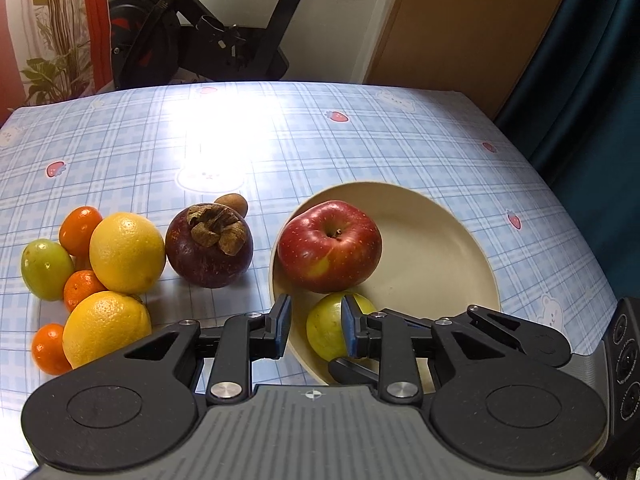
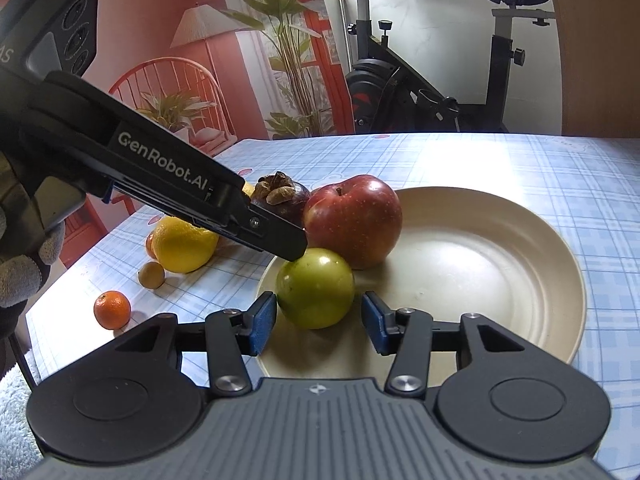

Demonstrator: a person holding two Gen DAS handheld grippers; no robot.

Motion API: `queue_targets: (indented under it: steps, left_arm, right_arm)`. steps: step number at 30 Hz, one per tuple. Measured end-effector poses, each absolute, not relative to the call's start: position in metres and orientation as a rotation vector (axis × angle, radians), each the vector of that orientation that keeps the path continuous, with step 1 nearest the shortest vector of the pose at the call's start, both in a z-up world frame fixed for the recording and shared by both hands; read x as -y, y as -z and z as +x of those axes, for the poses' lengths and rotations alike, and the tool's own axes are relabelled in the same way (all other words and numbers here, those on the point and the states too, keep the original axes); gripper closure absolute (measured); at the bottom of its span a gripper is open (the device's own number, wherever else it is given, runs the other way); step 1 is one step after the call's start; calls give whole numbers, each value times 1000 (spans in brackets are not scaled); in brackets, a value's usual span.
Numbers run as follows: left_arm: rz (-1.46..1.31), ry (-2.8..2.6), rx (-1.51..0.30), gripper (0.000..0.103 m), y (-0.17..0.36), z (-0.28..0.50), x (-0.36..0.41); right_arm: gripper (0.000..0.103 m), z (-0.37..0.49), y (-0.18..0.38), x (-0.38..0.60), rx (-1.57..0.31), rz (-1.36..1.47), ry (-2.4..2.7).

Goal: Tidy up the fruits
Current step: 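Place the green apple on the plate beside the red apple, release, then move the left gripper to the large lemon and close on it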

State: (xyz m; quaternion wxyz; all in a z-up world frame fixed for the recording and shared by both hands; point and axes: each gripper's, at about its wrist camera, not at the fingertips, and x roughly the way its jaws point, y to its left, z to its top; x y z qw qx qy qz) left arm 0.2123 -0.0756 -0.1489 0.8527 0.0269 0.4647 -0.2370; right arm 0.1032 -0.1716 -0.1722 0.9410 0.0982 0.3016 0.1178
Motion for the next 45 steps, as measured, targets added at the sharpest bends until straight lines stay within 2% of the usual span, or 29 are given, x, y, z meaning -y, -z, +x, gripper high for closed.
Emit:
queue_targets:
  steps: [11,18,25,38,45]
  left_arm:
    - [-44,395,-823,74,97,184,-5]
    - [31,204,-792,74,80,162,-69]
    - [-14,162,-815,74,83,154,-102]
    - [-97,76,-701,74,92,138,-146]
    - [-128,52,-694,74,101,135,-155]
  right_arm:
    - [51,93,148,158,-551,159,-260]
    - [51,95,141,140,-548,140,-337]
    - [51,116,136,105,-595,60,-459]
    - [51,162,157,-5,-743,-146,-783]
    - [51,162,164,-15,-747,-179,-783]
